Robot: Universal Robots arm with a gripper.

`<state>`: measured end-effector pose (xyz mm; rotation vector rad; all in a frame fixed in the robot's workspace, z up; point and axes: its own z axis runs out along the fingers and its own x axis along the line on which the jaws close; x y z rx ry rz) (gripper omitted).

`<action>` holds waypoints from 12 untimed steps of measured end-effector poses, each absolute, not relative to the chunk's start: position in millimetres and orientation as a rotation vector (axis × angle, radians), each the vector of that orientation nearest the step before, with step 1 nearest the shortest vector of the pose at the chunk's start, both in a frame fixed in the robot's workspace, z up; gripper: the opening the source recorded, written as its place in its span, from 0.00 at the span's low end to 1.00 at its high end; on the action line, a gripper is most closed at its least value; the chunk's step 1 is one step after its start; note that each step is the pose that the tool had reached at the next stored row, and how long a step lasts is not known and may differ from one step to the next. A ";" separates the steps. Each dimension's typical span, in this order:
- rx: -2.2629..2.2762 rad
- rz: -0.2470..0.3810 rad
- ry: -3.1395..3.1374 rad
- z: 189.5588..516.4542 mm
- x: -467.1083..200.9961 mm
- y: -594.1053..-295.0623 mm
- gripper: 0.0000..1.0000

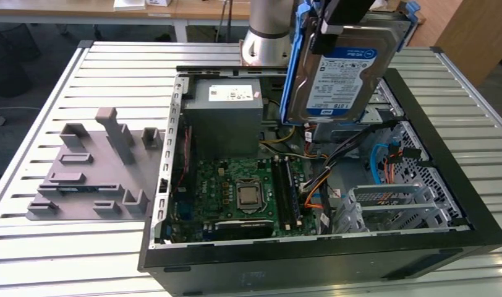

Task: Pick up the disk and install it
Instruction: 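Insert the disk into the insertion slot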

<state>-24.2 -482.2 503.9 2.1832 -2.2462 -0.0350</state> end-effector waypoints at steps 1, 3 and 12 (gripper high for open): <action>2.183 -0.035 -2.246 503.8 -23.9 -483.1 0.36; 2.183 -0.035 -2.246 503.7 -23.5 -485.3 0.36; 2.183 -0.035 -2.246 503.0 -22.5 -495.9 0.36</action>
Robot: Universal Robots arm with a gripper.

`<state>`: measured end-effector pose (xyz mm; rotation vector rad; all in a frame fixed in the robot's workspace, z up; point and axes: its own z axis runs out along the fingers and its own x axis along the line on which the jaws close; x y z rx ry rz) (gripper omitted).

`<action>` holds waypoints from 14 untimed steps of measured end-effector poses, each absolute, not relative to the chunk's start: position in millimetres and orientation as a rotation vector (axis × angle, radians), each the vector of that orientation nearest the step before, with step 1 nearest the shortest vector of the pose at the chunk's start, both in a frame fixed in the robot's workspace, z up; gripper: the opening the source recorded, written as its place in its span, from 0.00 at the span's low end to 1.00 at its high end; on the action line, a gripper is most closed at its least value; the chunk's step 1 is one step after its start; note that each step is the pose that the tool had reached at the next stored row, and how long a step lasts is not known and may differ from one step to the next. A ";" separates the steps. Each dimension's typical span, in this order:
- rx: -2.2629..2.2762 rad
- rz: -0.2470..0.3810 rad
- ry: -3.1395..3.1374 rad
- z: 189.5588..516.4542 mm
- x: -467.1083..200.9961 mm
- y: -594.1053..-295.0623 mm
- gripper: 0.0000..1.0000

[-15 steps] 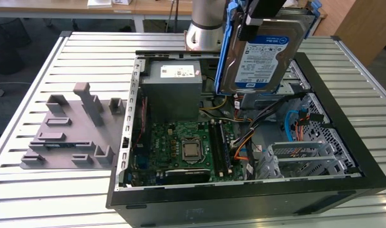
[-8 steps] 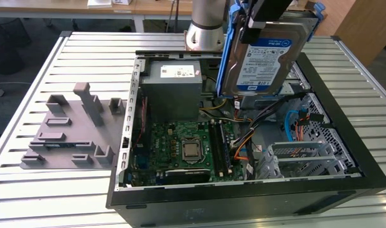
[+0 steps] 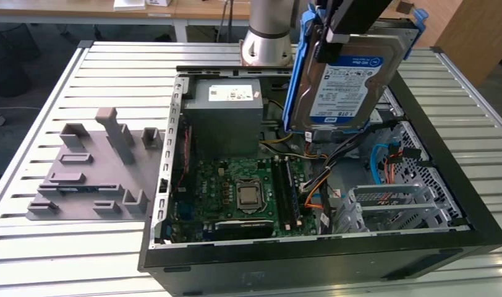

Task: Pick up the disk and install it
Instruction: 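Insert the disk into the insertion slot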

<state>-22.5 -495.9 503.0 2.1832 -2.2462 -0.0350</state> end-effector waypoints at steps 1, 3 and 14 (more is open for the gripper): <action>2.183 -0.035 -2.246 502.9 -22.4 -497.1 0.36; 2.183 -0.035 -2.246 502.7 -22.2 -499.3 0.36; 2.183 -0.035 -2.246 500.5 -15.1 -507.5 0.36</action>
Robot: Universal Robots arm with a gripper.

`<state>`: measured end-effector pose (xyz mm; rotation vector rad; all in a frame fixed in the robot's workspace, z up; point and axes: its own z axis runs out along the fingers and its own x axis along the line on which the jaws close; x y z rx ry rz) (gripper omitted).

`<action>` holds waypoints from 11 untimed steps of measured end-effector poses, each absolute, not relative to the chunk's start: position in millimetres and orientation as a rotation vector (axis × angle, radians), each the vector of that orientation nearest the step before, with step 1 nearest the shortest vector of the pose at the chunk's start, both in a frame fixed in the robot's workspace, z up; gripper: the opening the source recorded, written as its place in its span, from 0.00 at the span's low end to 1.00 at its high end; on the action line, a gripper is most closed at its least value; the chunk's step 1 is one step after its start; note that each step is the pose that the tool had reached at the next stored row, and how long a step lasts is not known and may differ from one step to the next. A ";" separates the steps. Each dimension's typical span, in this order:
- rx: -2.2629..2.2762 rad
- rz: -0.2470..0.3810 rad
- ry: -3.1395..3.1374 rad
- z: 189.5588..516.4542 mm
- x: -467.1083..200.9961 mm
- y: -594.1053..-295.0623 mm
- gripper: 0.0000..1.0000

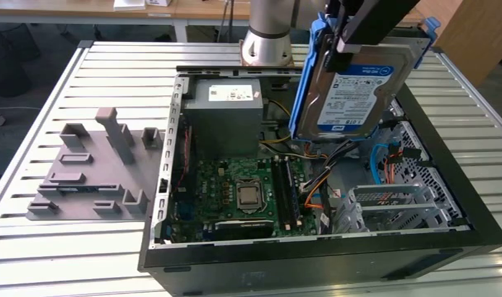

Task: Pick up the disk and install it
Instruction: 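Insert the disk into the insertion slot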

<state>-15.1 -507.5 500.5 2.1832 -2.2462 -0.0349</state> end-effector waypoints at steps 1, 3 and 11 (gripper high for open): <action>2.183 -0.035 -2.246 500.1 -15.0 -508.5 0.36; 2.183 -0.035 -2.246 499.5 -14.8 -510.3 0.36; 2.183 -0.035 -2.246 498.0 -14.7 -512.8 0.36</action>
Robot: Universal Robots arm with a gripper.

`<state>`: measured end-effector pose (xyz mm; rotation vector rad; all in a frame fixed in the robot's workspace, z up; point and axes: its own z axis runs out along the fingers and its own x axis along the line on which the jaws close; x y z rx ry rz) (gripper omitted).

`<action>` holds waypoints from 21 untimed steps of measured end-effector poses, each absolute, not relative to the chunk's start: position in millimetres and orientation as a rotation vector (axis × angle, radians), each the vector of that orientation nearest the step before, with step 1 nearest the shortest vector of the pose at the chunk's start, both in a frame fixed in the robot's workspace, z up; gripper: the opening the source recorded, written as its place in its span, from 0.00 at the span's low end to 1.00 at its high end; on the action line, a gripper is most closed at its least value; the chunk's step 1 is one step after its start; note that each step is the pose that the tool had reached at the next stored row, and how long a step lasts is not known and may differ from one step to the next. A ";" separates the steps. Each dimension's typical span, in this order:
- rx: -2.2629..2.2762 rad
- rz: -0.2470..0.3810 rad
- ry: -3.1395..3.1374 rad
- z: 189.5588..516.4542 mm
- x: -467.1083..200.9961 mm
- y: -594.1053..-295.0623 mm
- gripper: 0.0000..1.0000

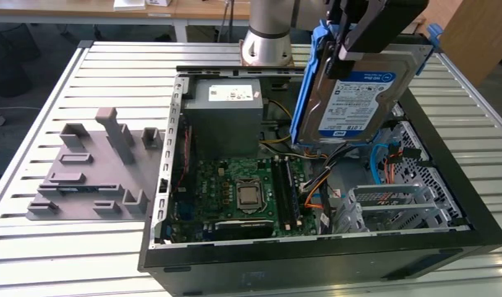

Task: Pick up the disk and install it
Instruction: 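Insert the disk into the insertion slot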

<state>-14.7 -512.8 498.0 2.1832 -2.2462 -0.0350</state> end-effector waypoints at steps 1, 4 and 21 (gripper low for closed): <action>2.183 -0.035 -2.246 497.9 -14.7 -512.8 0.36; 2.183 -0.035 -2.246 497.7 -14.7 -513.0 0.36; 2.183 -0.035 -2.246 495.9 -13.6 -529.4 0.36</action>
